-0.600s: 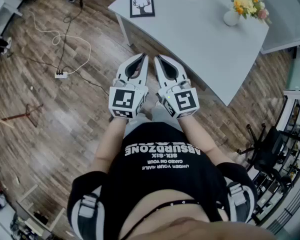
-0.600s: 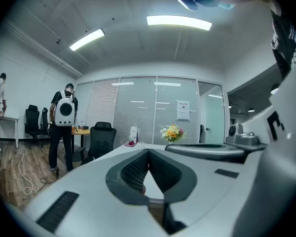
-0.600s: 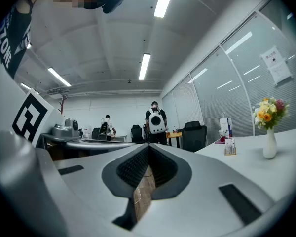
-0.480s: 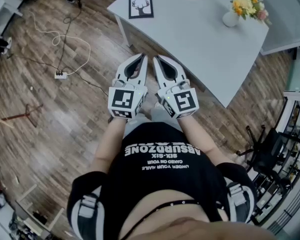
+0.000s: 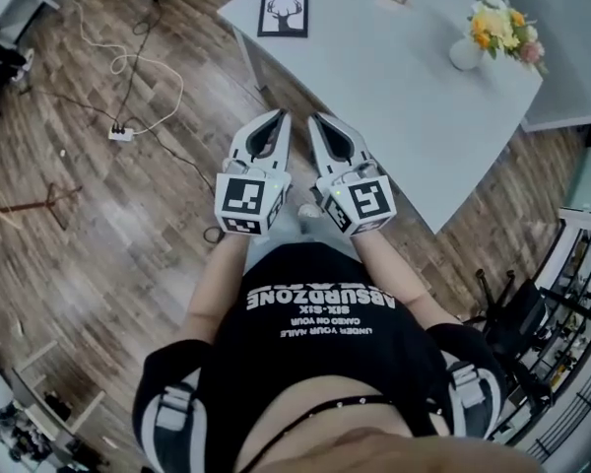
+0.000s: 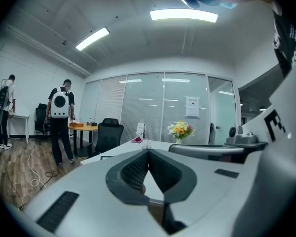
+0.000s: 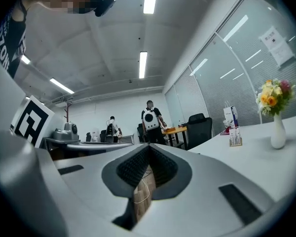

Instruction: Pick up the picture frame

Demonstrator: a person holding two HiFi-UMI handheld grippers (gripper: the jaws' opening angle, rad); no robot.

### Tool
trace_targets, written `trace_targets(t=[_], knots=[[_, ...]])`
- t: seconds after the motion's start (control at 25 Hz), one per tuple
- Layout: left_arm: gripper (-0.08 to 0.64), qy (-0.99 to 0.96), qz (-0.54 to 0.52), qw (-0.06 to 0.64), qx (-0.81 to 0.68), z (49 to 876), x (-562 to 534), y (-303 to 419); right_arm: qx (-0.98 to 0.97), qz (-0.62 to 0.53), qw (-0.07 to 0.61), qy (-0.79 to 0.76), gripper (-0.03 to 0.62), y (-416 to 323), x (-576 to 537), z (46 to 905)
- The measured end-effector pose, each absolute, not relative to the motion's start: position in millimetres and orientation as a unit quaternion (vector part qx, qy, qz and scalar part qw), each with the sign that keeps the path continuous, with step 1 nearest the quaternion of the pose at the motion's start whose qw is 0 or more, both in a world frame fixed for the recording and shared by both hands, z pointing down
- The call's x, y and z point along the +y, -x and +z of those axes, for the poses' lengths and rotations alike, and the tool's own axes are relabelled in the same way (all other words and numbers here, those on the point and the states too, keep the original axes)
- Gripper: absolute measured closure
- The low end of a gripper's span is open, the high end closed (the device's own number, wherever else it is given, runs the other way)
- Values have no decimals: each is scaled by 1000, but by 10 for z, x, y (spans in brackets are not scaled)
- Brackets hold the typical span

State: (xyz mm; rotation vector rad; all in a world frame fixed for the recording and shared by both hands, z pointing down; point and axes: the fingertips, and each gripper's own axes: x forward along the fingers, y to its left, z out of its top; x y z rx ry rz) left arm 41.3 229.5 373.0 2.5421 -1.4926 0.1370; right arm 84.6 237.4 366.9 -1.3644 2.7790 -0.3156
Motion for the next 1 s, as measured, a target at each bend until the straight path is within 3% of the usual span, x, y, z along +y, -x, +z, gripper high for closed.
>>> trace_targets(t=[0.24, 0.68, 0.8, 1.0], knots=[[545, -851, 56, 114, -509, 3947, 1802, -318, 900, -114, -6, 421, 577, -702, 1936, 3854], [545, -863, 68, 128, -485, 4151, 6, 285, 867, -139, -43, 477, 574, -422, 127, 4150], [545, -866, 87, 142, -471, 4306, -386, 426, 848, -148, -55, 506, 512, -359, -309, 4256], [543, -871, 118, 158, -450, 4600, -883, 551, 825, -162, -76, 536, 486, -293, -822, 4509]])
